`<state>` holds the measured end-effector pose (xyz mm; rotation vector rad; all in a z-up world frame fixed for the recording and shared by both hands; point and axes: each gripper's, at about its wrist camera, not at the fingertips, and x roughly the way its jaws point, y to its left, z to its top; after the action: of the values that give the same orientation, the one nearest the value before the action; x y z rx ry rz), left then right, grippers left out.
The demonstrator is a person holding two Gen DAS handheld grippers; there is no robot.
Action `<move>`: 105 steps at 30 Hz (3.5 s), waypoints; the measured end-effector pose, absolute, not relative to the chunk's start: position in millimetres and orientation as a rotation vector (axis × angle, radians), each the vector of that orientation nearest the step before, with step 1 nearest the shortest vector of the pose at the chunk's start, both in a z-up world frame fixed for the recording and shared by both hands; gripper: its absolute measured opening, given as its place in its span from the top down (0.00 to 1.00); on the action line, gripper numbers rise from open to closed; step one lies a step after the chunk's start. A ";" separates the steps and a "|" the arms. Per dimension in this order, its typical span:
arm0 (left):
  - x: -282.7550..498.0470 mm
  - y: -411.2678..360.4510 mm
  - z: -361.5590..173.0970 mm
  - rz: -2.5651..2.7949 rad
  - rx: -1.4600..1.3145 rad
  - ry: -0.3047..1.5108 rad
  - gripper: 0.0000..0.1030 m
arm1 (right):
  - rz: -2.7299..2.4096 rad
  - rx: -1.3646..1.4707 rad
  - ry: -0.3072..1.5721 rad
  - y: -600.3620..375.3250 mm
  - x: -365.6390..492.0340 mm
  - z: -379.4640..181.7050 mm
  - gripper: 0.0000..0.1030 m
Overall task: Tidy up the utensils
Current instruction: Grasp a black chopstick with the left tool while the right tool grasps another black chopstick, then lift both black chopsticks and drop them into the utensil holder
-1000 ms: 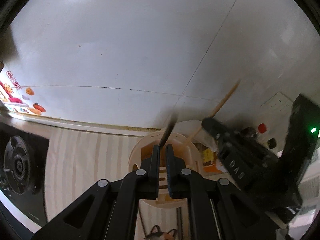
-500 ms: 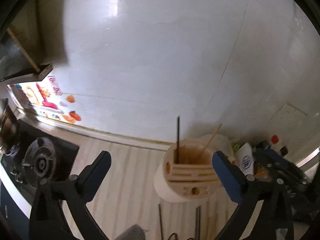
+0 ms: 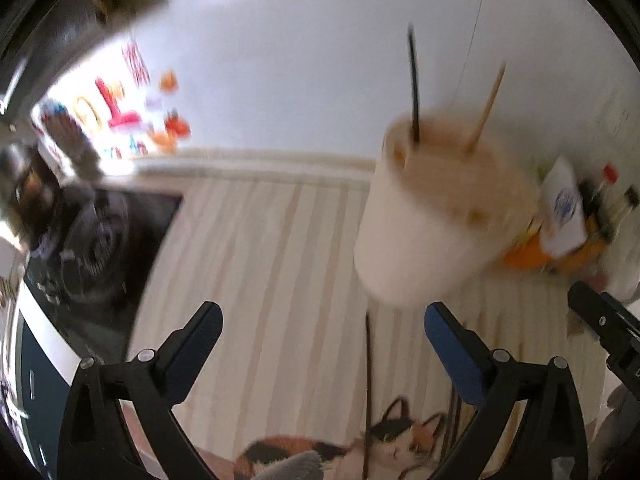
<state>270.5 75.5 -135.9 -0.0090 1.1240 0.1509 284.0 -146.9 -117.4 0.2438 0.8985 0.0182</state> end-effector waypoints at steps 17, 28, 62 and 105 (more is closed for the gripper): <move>252.1 49.6 -316.6 0.074 0.035 1.538 0.64 | 0.093 0.344 1.491 -144.2 263.3 -332.2 0.78; 240.0 50.8 -311.0 0.017 0.128 1.497 0.96 | -0.029 0.178 1.527 -130.3 246.5 -357.8 0.94; 258.3 54.7 -307.8 0.008 0.104 1.526 0.97 | -0.081 0.034 1.608 -111.6 283.4 -359.5 0.94; 278.1 66.5 61.9 -0.128 -0.123 0.735 0.97 | 0.189 0.273 0.803 -149.8 306.2 -18.8 0.95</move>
<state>278.1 66.5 61.9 -0.1231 0.7348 -0.1275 306.2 -149.8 -18.8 0.2727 0.8029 0.1893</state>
